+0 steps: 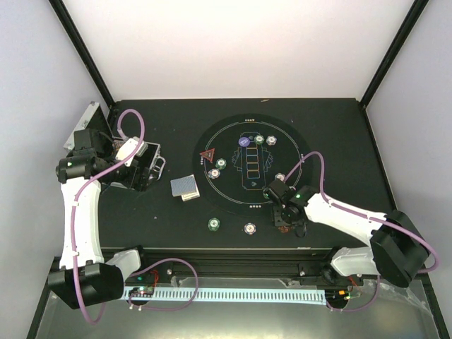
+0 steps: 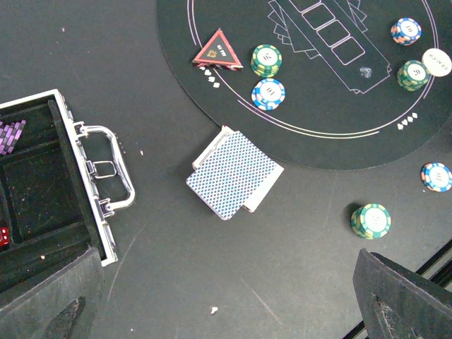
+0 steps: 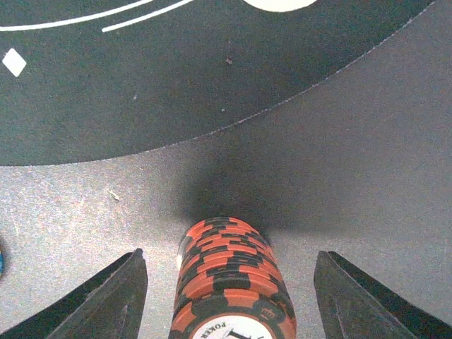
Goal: Distribute texas hold em gaming equipment
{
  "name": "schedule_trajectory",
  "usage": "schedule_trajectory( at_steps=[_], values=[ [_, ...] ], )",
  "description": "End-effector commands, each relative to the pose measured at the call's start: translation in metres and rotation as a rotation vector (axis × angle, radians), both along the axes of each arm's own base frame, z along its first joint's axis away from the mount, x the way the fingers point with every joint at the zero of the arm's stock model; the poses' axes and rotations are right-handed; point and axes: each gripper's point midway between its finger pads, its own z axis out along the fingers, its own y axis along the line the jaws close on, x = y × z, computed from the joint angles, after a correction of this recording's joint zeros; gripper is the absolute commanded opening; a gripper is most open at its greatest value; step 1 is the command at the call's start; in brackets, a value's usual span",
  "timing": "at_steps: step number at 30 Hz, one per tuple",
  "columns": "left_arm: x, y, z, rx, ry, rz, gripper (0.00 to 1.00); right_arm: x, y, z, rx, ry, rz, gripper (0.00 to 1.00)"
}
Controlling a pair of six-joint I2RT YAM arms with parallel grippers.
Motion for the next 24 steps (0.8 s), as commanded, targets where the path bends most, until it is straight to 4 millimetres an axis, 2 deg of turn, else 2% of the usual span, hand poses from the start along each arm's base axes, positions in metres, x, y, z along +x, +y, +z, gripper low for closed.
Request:
schedule_trajectory(
  at_steps=[1, 5, 13, 24],
  values=[
    [0.003, 0.001, 0.011, 0.002, -0.031, -0.004, 0.99, -0.003, 0.003, -0.004, 0.018, 0.008, -0.006, 0.67],
    [0.003, 0.001, 0.007, 0.002, -0.027, -0.004, 0.99, -0.005, 0.002, -0.005, 0.017, 0.011, -0.012, 0.66],
    [0.002, 0.001, 0.007, 0.005, -0.028, -0.007, 0.99, -0.003, 0.001, -0.001, 0.006, 0.004, -0.018, 0.58],
    [0.003, 0.001, 0.007, 0.004, -0.029, -0.012, 0.99, -0.006, -0.001, 0.006, -0.017, -0.012, -0.026, 0.57]
  ],
)
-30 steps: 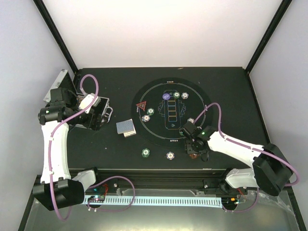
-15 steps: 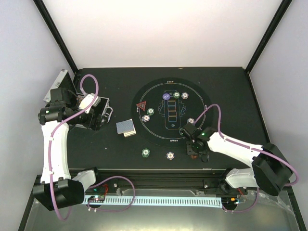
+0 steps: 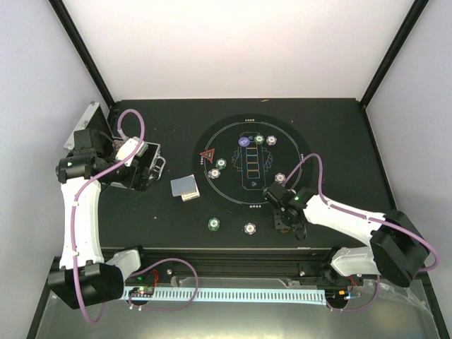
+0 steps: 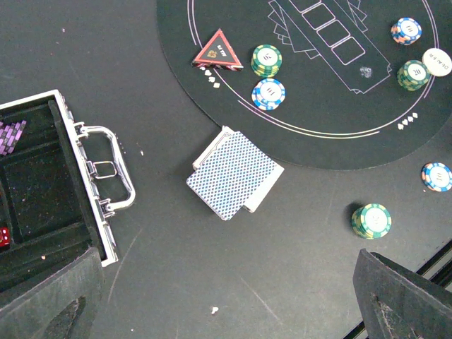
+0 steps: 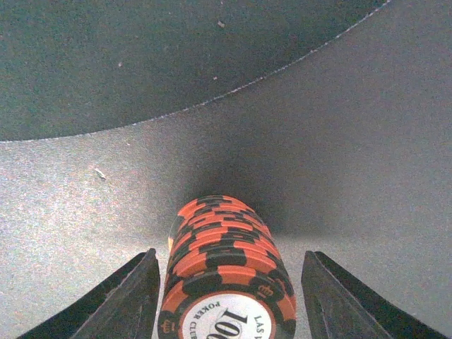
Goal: Distribute texas hold em gaming equipment
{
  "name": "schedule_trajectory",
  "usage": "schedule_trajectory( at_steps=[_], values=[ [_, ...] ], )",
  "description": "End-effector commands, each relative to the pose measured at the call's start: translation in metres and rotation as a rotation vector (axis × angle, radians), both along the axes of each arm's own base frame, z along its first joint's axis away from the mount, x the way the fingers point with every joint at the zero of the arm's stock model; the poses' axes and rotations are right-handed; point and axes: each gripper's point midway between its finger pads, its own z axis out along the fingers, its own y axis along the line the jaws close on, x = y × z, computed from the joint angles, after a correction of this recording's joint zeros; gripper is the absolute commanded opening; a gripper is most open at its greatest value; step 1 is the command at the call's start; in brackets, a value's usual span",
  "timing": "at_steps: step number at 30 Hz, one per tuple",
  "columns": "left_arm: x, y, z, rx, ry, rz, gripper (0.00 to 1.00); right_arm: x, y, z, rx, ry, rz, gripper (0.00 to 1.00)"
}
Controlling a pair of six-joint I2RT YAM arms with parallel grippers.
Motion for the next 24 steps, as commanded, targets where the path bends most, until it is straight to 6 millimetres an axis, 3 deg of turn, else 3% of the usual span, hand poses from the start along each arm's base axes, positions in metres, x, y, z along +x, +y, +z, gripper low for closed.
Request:
schedule_trajectory(
  at_steps=[1, 6, 24],
  values=[
    [0.0027, 0.0008, 0.0070, 0.005, -0.029, -0.012, 0.99, 0.0043, 0.0009, 0.0109, 0.003, -0.036, -0.025, 0.57],
    [0.0025, 0.0009, 0.0073, 0.005, -0.029, -0.009, 0.99, 0.0043, 0.0008, 0.0141, 0.006, -0.044, -0.027, 0.56],
    [0.0014, 0.0013, 0.0109, 0.010, -0.035, -0.005, 0.99, 0.0042, 0.0036, 0.0168, 0.022, -0.052, -0.016, 0.36]
  ],
)
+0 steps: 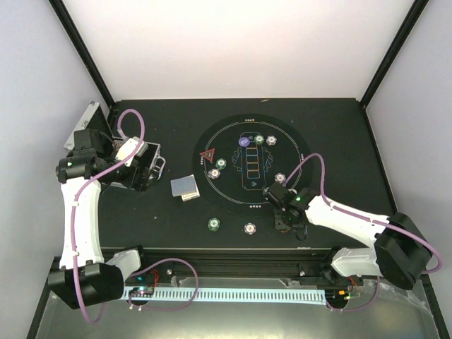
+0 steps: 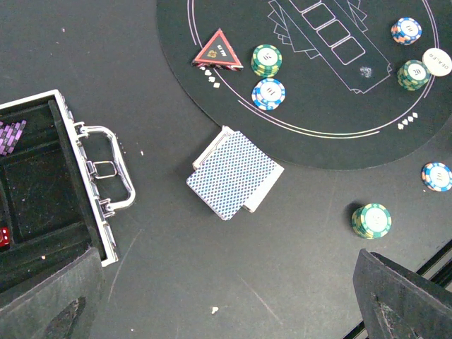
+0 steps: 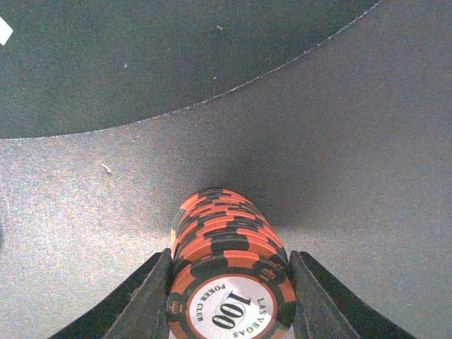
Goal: Distribute texas hold em gaming equipment
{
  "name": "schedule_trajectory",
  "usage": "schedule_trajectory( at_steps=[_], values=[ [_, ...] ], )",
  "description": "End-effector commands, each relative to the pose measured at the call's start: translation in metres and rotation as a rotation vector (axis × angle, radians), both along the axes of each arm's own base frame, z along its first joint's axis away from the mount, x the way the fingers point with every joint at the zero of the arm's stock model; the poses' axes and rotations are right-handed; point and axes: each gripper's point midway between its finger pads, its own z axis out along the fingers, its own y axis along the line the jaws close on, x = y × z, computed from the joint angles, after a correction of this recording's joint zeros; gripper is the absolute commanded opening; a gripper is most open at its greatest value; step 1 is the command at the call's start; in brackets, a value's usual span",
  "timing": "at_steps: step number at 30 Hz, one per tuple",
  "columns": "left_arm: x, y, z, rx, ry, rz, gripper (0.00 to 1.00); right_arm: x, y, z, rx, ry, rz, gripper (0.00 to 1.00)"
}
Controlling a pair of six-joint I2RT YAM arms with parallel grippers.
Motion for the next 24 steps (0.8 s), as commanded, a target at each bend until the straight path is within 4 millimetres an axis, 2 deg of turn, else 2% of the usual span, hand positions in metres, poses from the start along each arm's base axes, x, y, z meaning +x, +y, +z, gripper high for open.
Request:
schedule_trajectory(
  at_steps=[1, 7, 9, 14, 19, 24],
  values=[
    [0.002, 0.002, 0.011, 0.010, -0.038, -0.003, 0.99, 0.006, 0.005, 0.011, 0.021, -0.041, -0.005, 0.35],
    [0.002, 0.001, 0.011, 0.008, -0.036, -0.004, 0.99, 0.011, 0.005, 0.023, 0.031, -0.078, -0.004, 0.34],
    [0.004, 0.002, 0.011, 0.010, -0.036, -0.002, 0.99, 0.013, 0.008, 0.031, 0.039, -0.089, 0.000, 0.30],
    [0.005, 0.003, 0.013, 0.010, -0.038, -0.003, 0.99, 0.030, 0.024, 0.067, 0.070, -0.138, 0.032, 0.26],
    [0.006, 0.003, 0.009, 0.007, -0.024, -0.004, 0.99, 0.069, 0.056, 0.097, 0.054, -0.198, 0.098, 0.26],
    [0.005, 0.004, 0.008, 0.015, -0.021, 0.001, 0.99, 0.119, 0.110, 0.100, 0.033, -0.203, 0.183, 0.26]
  ],
)
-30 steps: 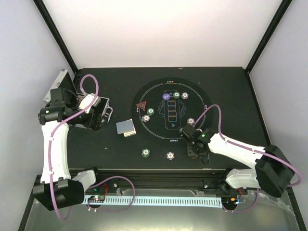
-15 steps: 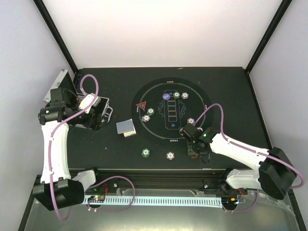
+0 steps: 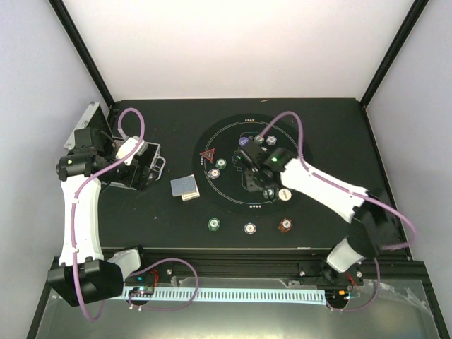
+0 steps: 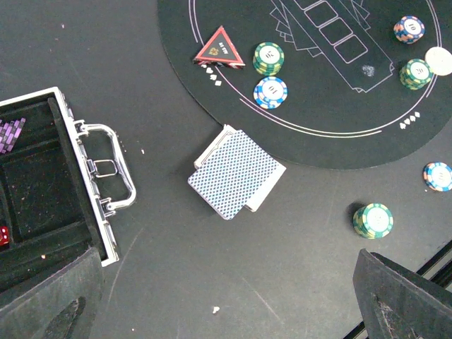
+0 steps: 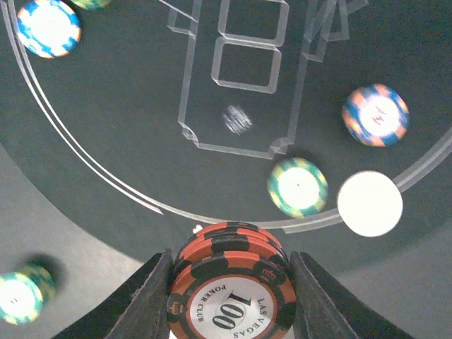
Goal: Distribute texas hold em gaming equipment
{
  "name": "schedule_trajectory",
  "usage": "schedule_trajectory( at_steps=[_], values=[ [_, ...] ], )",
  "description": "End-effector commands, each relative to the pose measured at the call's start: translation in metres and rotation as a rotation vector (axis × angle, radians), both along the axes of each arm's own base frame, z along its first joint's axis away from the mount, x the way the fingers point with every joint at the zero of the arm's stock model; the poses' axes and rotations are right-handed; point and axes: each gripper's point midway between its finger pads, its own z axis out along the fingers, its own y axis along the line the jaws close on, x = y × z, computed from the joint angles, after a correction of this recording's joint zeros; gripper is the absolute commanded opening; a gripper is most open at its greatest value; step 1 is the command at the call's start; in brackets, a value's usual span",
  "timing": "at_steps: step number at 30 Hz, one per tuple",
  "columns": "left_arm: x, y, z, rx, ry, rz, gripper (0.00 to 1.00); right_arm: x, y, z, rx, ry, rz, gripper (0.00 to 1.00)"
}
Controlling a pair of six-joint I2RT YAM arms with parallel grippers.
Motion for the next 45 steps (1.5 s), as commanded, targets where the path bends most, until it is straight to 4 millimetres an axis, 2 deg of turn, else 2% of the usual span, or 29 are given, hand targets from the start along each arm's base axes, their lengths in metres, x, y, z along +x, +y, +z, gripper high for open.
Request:
schedule_trajectory(
  at_steps=[1, 2, 5, 8, 10, 16, 26, 31, 45],
  values=[
    [0.002, 0.003, 0.008, 0.017, -0.029, 0.000, 0.99, 0.043, 0.038, -0.003, -0.059, -0.023, 0.090, 0.26],
    [0.002, 0.003, 0.007, 0.019, -0.025, 0.000, 0.99, 0.058, 0.052, 0.004, -0.049, -0.038, 0.110, 0.26],
    [0.003, 0.006, 0.003, 0.024, -0.015, 0.007, 0.99, 0.090, 0.077, -0.002, -0.058, -0.028, 0.130, 0.25],
    [0.004, 0.006, 0.004, 0.021, -0.014, 0.009, 0.99, 0.111, 0.096, -0.015, -0.063, -0.004, 0.149, 0.25],
    [0.004, 0.006, 0.004, 0.020, -0.017, 0.009, 0.99, 0.117, 0.106, -0.027, -0.064, 0.024, 0.165, 0.25],
    [0.006, 0.009, 0.003, 0.041, -0.011, 0.010, 0.99, 0.116, 0.120, -0.066, -0.048, 0.094, 0.192, 0.25],
    [0.004, 0.008, 0.003, 0.029, -0.008, 0.015, 0.99, 0.101, 0.117, -0.108, -0.058, 0.164, 0.211, 0.25],
    [0.002, 0.008, 0.015, 0.041, -0.037, 0.013, 0.99, 0.105, 0.117, -0.120, -0.074, 0.165, 0.217, 0.25],
    [0.002, 0.009, 0.015, 0.050, -0.035, 0.016, 0.99, 0.120, 0.133, -0.128, -0.071, 0.158, 0.227, 0.25]
  ],
)
